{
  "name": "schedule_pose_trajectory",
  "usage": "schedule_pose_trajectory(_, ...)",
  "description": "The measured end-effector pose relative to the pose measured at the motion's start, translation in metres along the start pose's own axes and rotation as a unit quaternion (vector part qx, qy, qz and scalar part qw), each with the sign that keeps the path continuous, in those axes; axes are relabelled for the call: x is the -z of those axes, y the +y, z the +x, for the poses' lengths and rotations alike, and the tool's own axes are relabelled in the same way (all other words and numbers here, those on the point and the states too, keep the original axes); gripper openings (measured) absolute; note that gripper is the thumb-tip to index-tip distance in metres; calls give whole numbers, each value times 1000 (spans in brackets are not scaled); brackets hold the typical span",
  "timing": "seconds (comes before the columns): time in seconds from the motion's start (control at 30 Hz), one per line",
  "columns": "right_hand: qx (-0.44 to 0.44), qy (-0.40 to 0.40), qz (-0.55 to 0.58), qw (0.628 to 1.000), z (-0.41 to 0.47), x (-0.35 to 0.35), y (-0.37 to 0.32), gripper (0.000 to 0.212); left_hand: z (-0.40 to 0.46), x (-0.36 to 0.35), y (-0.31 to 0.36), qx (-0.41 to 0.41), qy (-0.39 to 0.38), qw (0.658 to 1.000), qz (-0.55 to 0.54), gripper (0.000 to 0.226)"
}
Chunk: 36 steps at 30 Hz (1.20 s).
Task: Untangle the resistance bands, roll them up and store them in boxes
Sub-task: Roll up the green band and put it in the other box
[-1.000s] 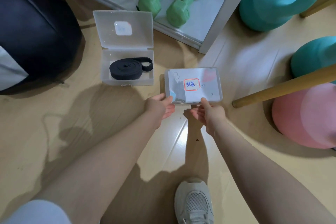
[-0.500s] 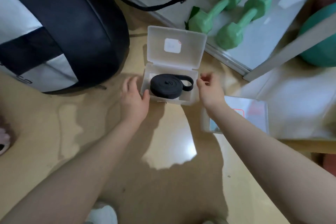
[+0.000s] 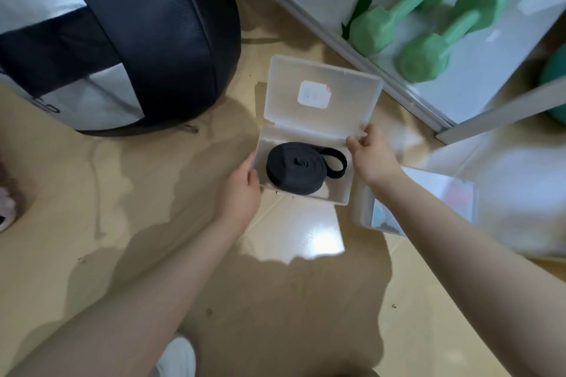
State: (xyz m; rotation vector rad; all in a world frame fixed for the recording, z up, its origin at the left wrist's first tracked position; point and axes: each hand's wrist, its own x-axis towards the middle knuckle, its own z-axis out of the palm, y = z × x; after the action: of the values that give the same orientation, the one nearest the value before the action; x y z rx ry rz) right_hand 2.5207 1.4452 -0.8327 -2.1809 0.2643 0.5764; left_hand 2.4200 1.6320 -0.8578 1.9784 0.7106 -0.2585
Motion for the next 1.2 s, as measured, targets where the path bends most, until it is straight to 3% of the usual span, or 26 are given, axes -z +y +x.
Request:
schedule_pose_trajectory(0.13, 16, 21, -56, 998, -13, 0, 3, 31, -17, 9, -14, 4, -11, 1000, -8, 41)
schedule_pose_trajectory(0.27, 22, 47, 128, 990, -25, 5, -1, 39, -17, 10, -7, 23, -21, 997, -72, 40)
schedule_pose_trajectory(0.33, 67, 48, 142, 986, -37, 11, -1, 44, -19, 11, 0, 35, -9, 988, -153, 39)
schedule_pose_trajectory(0.47, 227, 94, -49, 968, -61, 21, 9, 40, -25, 13, 6, 107, 1, 964, -245, 68)
schedule_pose_trajectory(0.6, 403, 101, -275, 867, -74, 14, 20, 37, -27, 11, 10, 141, -2, 946, -291, 58)
schedule_pose_trajectory(0.7, 437, 108, -394, 802, -83, -6, 27, 39, -28, 11, 13, 175, 32, 945, -274, 62)
schedule_pose_trajectory(0.83, 405, 50, -455, 791, -89, -37, 34, 58, -38, 12, 6, 7, -14, 971, -238, 35)
schedule_pose_trajectory(0.9, 374, 29, -452, 809, -87, -46, 30, 62, -38, 14, -6, -57, -72, 976, -199, 53)
schedule_pose_trajectory(0.97, 350, 13, -433, 830, -80, -47, 20, 59, -35, 15, -18, -112, -88, 988, -63, 76)
schedule_pose_trajectory(1.07, 318, -7, -420, 850, -65, -43, 11, 60, -32, 15, -23, -187, -29, 978, 93, 75)
schedule_pose_trajectory(1.2, 316, -6, -459, 830, -51, -40, 7, 84, -26, 13, -23, -220, 12, 963, 157, 67)
